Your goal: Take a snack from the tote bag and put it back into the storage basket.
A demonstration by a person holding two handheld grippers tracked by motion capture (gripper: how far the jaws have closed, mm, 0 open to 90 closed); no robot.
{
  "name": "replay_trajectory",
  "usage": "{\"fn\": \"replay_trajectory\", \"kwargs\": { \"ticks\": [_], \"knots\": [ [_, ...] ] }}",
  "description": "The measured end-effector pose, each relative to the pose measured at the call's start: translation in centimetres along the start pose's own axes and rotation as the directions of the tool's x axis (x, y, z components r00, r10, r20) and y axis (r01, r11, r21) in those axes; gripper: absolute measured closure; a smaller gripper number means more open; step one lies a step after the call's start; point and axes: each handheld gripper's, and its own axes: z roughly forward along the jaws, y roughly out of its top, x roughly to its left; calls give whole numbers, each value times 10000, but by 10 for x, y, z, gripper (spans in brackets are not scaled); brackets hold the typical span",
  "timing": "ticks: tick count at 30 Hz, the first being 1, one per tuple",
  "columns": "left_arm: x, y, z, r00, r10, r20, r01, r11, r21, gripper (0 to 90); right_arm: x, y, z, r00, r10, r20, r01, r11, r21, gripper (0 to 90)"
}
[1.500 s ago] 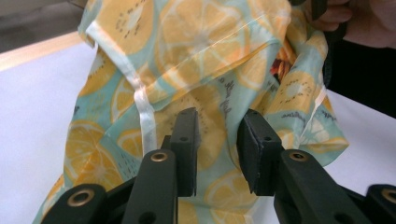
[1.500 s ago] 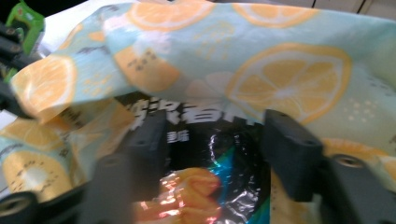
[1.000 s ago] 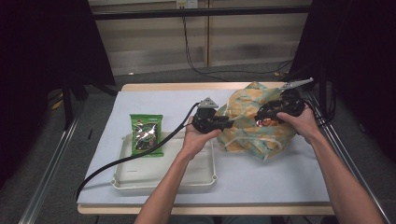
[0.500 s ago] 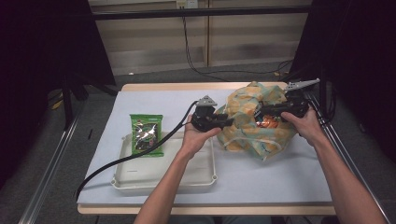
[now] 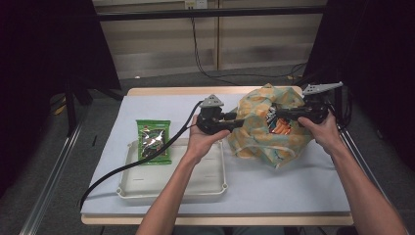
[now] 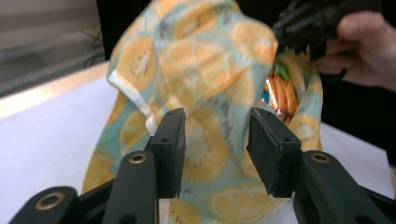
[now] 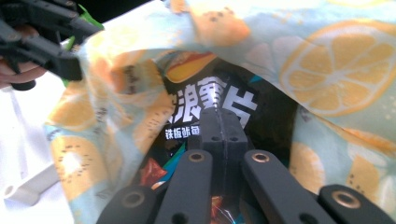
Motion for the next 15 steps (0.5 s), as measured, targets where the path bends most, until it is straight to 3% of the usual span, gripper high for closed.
{"fn": "replay_trajectory", "kwargs": {
  "ticks": [4,9,11,13,15],
  "knots": [
    [-3,6,-4,9997,-3,240,12,9993,-370,530,11,4,-1,9994,-303,-137,301,9995,-126,900],
    [-11,9,8,9988,226,442,-219,9996,-151,436,23,4,6,9979,-413,-507,401,9989,-251,900],
    [-12,12,14,9993,297,206,-296,9995,-53,419,28,3,10,9967,-517,-632,504,9985,-217,900],
    [-10,14,17,9995,326,-46,-326,9995,25,430,32,2,14,9952,-628,-754,621,9980,-112,900],
    [-6,13,19,9991,342,-260,-340,9994,74,554,36,0,16,9938,-749,-821,748,9972,-35,900]
  ]
}}
